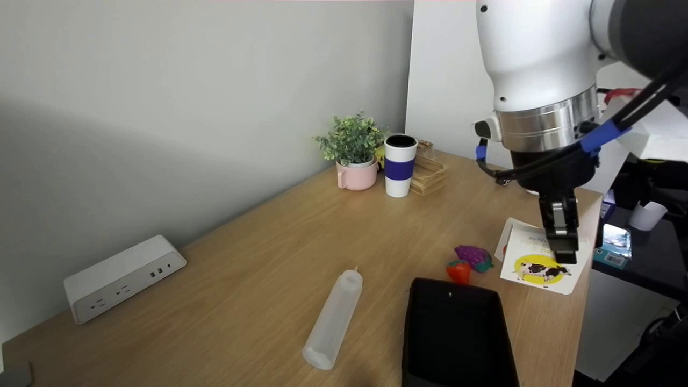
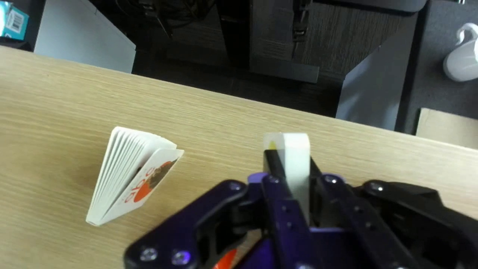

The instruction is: Put the left and right books in the black box respectively

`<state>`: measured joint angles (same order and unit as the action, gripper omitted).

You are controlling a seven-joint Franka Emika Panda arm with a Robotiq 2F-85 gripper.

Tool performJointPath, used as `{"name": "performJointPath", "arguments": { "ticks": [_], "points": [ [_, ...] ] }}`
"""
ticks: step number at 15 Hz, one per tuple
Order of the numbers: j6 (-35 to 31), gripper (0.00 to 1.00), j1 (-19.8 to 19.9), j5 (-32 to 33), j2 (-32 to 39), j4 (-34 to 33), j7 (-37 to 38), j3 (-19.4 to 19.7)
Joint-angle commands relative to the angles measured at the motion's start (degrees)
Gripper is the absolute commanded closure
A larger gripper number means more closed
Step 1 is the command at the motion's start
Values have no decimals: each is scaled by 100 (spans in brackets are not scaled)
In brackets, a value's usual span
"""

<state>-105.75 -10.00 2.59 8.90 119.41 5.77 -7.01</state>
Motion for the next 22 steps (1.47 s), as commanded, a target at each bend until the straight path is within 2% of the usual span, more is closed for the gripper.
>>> {"name": "performJointPath", "arguments": {
  "ticks": [1,4,5,10,11,14,22],
  "points": [
    [107,96,-29,42,-256,-71,-776,-187],
    [79,96,-22,-47,-298,-98,-1289,-263],
    [53,86,-39,-5,-267,-72,-962,-251],
    [53,86,-38,-5,-267,-78,-1150,-262],
    [53,96,-38,-5,-267,-78,-1152,-262],
    [-92,96,-12,-19,-262,-24,-1214,-245],
    [48,96,-128,333,533,-1030,-1302,-325]
  ]
}}
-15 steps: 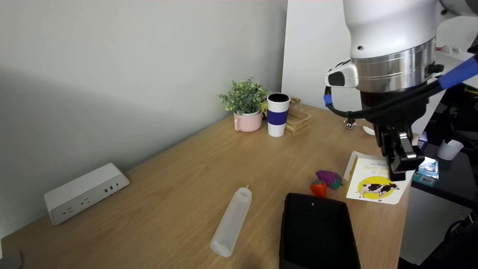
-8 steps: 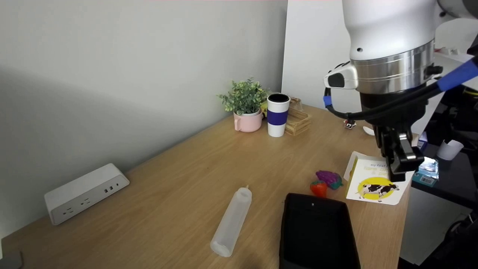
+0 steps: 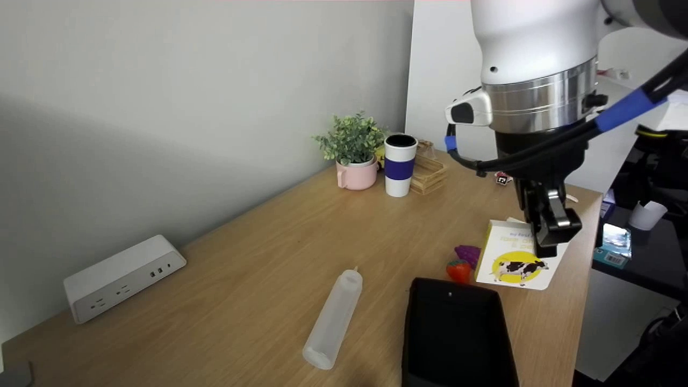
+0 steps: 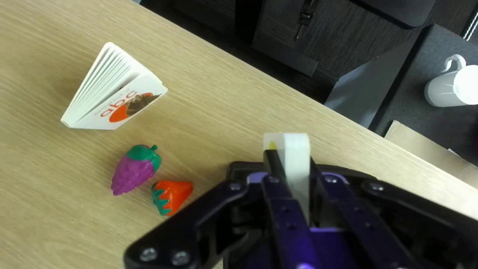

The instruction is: Put the left and right books in the black box respectively

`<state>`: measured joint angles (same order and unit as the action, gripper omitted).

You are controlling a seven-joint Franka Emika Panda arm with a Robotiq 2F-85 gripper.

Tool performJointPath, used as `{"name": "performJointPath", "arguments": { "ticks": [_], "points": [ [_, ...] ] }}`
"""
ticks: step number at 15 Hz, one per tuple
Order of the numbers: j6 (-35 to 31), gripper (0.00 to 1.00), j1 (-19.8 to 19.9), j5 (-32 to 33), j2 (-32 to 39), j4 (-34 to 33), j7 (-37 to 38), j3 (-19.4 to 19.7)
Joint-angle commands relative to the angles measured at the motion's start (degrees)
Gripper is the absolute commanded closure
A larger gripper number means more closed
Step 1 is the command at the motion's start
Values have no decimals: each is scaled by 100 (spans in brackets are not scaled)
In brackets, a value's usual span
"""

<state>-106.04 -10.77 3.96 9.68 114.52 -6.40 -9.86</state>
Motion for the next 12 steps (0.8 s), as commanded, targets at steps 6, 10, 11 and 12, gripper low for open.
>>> {"name": "performJointPath", "arguments": {
  "ticks": [6,10,11,12],
  "points": [
    [-80,96,-131,185,1389,-1303,-77,-41],
    [-98,96,-133,90,1922,-1657,-126,-42],
    [-91,96,-134,86,2042,-1739,-134,-38],
    [-51,96,-137,77,2129,-1804,-151,-43]
  ]
}}
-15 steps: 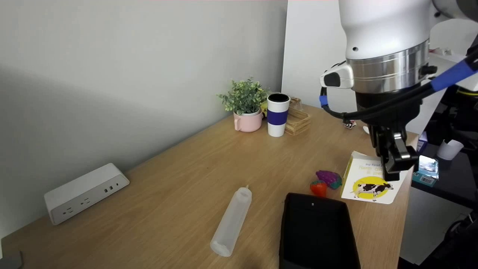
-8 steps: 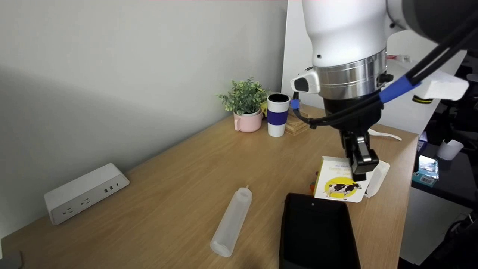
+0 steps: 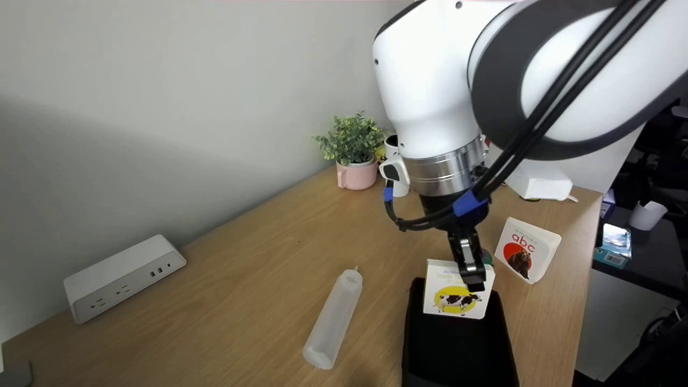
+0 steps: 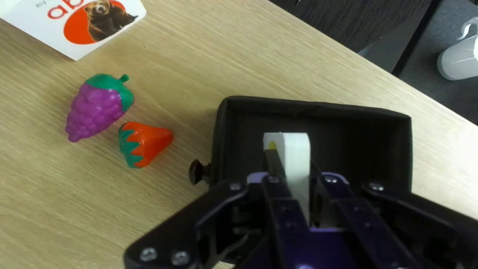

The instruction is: Put the left and right books in the black box respectively

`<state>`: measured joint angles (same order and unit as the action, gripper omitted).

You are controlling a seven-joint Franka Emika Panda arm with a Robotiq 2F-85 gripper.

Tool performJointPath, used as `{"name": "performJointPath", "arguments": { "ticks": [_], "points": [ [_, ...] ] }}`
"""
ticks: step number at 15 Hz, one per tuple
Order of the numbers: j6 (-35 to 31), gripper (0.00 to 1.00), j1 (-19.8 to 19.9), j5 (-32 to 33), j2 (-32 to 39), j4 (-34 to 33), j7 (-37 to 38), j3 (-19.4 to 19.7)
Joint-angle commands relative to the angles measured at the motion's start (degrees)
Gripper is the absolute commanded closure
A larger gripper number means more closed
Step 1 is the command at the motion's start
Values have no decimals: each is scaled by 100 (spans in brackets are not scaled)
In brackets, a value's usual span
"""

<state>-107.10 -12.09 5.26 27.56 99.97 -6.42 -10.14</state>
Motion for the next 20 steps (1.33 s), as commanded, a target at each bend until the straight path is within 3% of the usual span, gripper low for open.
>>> {"name": "performJointPath", "arguments": {
  "ticks": [1,9,11,19,20],
  "points": [
    [66,96,-12,-42,434,-414,-149,-9],
    [83,96,-10,-75,751,-687,-139,-8],
    [86,60,-9,-85,756,-705,-132,-10],
    [80,4,-17,-96,729,-762,-124,-18],
    [87,1,-35,-78,693,-756,-98,-17]
  ]
}}
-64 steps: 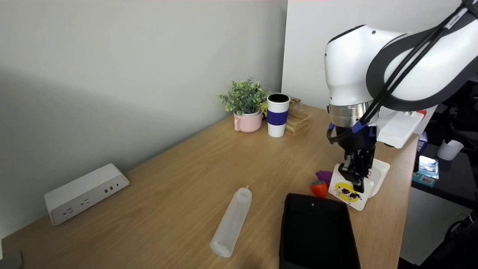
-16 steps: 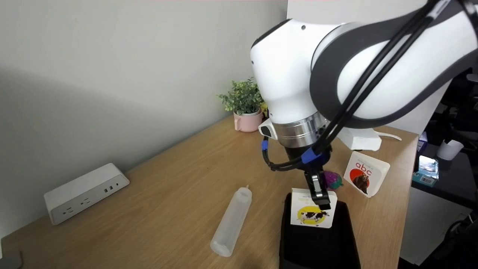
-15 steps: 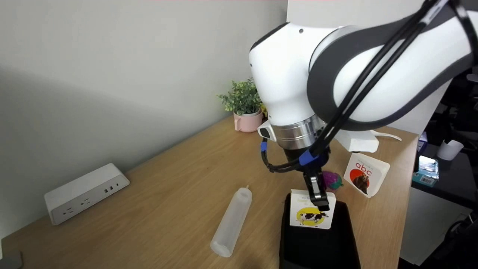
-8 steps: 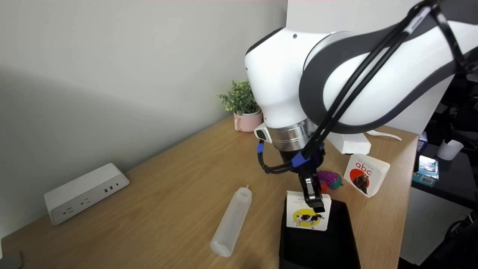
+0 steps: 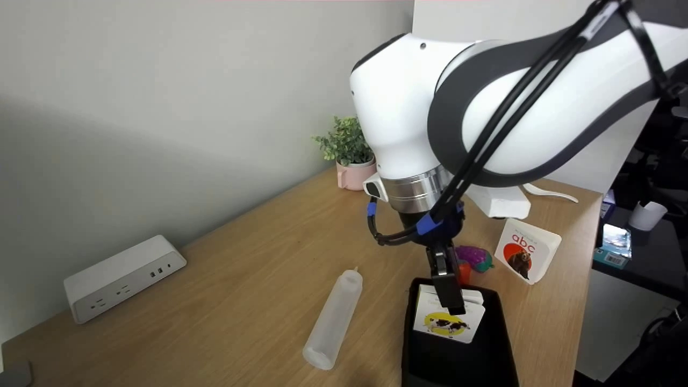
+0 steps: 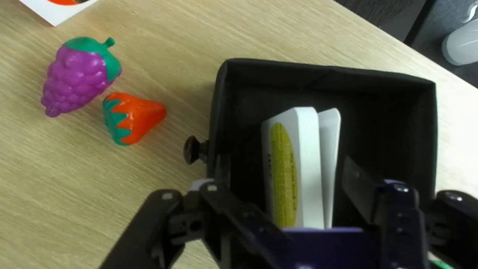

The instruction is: Put the left and right books in the black box respectively

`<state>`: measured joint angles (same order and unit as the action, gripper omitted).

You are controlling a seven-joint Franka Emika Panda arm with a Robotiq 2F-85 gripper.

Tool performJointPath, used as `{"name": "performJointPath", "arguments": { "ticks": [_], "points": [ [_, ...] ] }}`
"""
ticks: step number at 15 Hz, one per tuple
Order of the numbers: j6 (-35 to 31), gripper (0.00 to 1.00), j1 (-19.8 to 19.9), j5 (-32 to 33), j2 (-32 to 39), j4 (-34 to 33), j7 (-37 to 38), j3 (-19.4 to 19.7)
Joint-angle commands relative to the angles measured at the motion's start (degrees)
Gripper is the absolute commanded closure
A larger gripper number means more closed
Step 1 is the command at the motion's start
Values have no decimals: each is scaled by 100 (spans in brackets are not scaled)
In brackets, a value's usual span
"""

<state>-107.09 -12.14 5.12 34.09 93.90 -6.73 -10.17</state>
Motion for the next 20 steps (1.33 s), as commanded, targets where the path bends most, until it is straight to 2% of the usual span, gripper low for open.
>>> {"name": "performJointPath", "arguments": {
  "ticks": [1,5,9,20],
  "points": [
    [89,0,-41,-57,9,-150,-56,-17],
    [61,0,-134,23,-262,-63,108,5],
    [-392,0,-63,-181,-738,300,640,59],
    [-2089,0,229,-1239,-2206,2118,2457,424]
  ]
}}
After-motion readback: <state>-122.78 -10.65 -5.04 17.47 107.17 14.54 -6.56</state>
